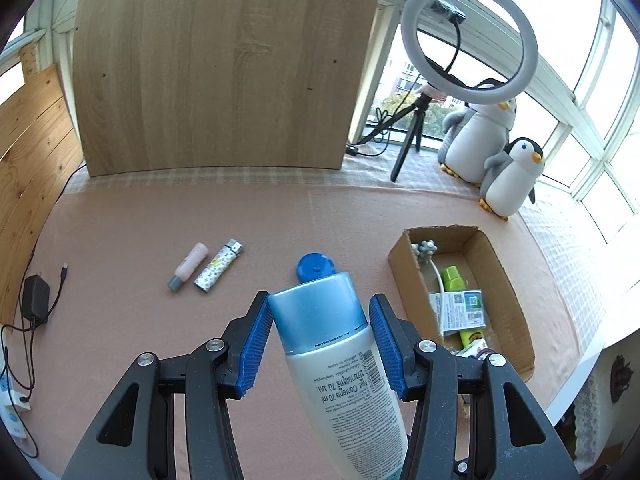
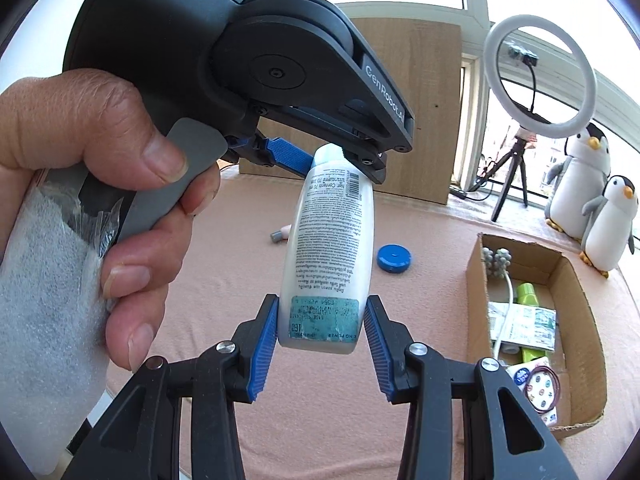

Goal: Organize objects
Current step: 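Carry the lotion tube with the right tool over the cardboard box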

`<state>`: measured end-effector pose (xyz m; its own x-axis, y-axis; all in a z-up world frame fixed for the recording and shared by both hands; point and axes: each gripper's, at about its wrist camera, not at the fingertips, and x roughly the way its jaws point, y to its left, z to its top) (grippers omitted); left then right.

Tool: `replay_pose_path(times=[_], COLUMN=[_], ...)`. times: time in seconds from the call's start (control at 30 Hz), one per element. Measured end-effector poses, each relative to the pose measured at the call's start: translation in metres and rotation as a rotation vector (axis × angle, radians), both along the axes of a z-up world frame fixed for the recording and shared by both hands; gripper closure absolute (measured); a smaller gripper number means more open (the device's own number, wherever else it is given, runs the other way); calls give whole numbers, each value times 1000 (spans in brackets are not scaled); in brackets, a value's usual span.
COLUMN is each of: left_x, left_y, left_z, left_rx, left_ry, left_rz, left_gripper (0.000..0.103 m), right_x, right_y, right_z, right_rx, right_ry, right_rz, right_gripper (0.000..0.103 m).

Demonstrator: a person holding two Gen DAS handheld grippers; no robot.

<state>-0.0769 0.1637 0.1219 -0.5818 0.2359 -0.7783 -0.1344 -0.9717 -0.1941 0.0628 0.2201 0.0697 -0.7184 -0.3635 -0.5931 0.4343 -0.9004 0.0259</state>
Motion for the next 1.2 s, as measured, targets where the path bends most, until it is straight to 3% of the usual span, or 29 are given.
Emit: replay_pose_path(times=[0.63, 1.2], left_x=[-34, -44], left_y=[167, 211], left_z=[-11, -32], left_rx=[4, 12], left_ry=[-4, -30], left_rz=[-285, -349], left_gripper=[49, 49], right_x=[-19, -26], right_y=[115, 146], right_z=[-10, -21], right_rx=[0, 10], right_ry=[1, -23], right_rz=[-280, -347], right_gripper=[65, 65])
